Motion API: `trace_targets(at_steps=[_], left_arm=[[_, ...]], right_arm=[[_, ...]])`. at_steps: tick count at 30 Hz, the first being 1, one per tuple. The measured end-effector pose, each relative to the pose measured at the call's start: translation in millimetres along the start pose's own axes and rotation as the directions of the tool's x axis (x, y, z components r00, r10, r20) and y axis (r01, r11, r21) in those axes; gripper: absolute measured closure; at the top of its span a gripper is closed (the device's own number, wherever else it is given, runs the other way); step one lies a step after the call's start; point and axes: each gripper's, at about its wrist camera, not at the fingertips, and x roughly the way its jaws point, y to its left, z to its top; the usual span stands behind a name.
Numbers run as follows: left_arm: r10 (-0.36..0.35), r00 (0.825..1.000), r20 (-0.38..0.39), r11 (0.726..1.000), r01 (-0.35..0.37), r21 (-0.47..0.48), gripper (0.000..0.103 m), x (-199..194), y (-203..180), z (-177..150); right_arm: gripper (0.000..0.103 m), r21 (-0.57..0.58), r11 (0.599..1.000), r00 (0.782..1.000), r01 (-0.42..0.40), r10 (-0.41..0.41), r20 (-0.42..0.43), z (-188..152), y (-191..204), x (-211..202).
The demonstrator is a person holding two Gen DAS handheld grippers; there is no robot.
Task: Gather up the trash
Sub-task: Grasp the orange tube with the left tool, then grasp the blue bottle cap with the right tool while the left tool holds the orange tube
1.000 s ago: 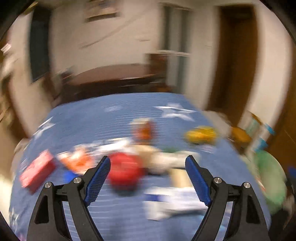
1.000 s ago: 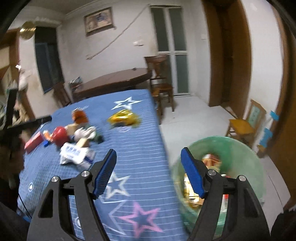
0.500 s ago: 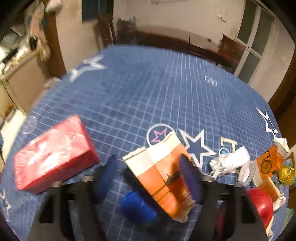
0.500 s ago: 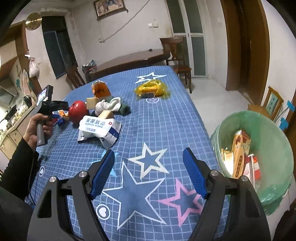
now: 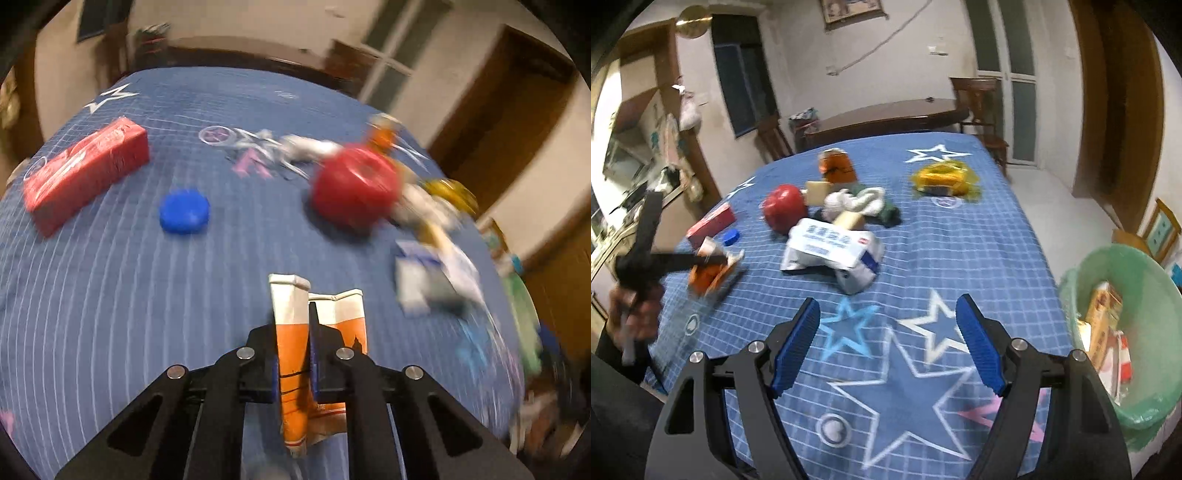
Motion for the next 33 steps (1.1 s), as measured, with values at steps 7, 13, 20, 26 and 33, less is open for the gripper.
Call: trace_targets(at_steps=[7,13,20,26,33], left_arm=[[0.050,0.984,0.169,0.999,-0.051,-0.003,0.090,-73,12,-44],[0.131,0.963,0.234,0.985,-0.099,-0.143,0.090,-97,75,-53],[0.194,0.937,0.292,0.970,-0.137,-0.202,0.090,-127,105,-70],[0.162,0.940,0.300,0.971,-0.097,-0.219,0.090,-132,120,-76],[0.153,0.942,0.300,0.971,-0.086,-0.225,0.090,-124,123,-73]], right_arm=[[0.031,-0.117,0.983,0.989,-0.144,0.144,-0.006,27,62,22],[0.046,-0.310,0.896,0.948,-0.317,0.307,-0.080,64,166,70],[0.047,-0.436,0.848,0.950,-0.302,0.233,-0.205,81,255,177],[0.047,-0.445,0.841,0.941,-0.307,0.198,-0.274,84,280,224],[0.065,-0.431,0.850,0.933,-0.304,0.176,-0.313,83,284,243]])
